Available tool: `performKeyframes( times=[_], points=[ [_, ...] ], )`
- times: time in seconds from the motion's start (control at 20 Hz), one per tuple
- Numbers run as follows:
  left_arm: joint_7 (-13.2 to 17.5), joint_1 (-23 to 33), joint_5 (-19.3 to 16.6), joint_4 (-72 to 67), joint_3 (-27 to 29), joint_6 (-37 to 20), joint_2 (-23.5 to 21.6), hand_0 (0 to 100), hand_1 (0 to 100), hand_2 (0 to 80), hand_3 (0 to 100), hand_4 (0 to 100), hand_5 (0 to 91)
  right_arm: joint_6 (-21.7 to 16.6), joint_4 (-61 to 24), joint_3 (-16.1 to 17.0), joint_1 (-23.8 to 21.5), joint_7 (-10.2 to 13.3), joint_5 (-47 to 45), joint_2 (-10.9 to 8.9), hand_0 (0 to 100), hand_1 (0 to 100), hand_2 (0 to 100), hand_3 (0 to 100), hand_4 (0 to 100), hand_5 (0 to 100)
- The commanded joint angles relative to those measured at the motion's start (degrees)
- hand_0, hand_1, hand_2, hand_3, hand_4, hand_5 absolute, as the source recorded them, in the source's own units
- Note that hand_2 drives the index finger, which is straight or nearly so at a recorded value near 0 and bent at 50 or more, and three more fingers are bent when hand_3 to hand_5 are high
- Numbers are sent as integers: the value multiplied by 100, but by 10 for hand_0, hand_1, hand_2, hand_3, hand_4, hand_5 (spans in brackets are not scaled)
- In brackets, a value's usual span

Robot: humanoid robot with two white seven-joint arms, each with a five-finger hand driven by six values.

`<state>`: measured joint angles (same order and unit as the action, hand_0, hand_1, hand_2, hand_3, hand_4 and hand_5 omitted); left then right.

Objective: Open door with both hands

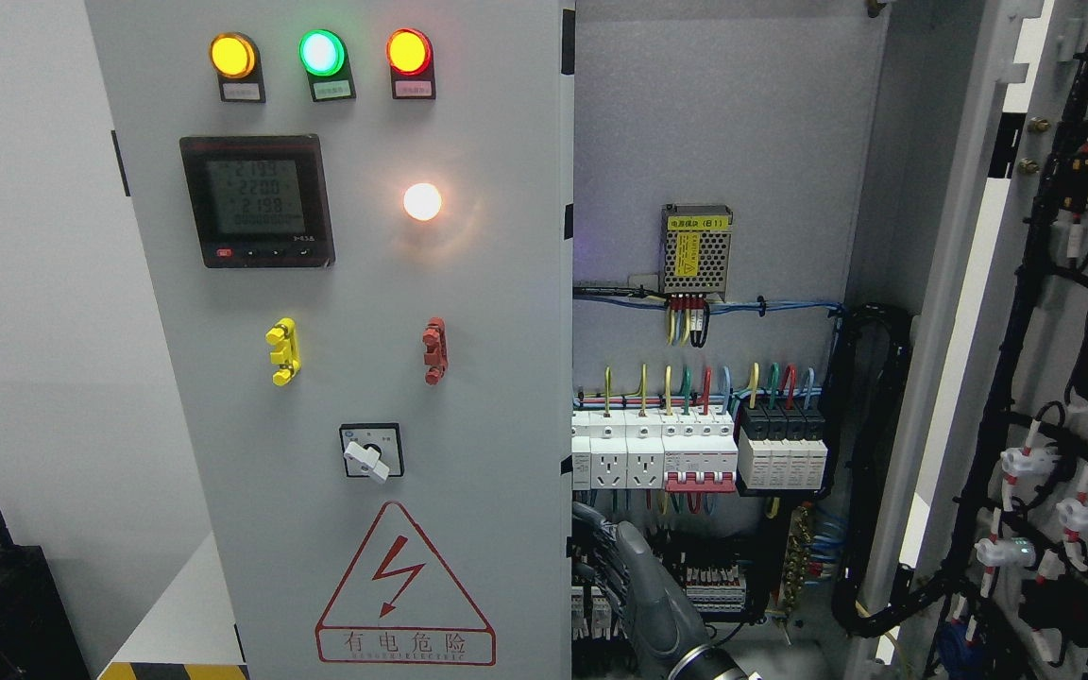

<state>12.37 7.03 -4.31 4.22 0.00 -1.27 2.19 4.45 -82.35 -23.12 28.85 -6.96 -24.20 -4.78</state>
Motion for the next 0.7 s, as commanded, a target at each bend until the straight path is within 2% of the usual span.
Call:
performKeyframes(
  times=[0.0, 0.5, 0.65],
  points=[
    [2, 0, 0, 0, 35, 4, 0, 0, 0, 0, 0, 31, 0, 3, 96, -8, 68, -7, -41, -67, 0, 0, 0, 0, 0, 0],
    [2, 0, 0, 0, 35, 4, 0, 0, 0, 0, 0, 32, 0, 3, 96, -17, 86, -24, -50, -67, 0, 0, 0, 0, 0, 0],
    [2, 0, 0, 0, 35, 4, 0, 0, 0, 0, 0, 32, 0, 3, 96, -17, 86, -226, -41, -67, 0, 0, 0, 0, 0, 0]
  ],
)
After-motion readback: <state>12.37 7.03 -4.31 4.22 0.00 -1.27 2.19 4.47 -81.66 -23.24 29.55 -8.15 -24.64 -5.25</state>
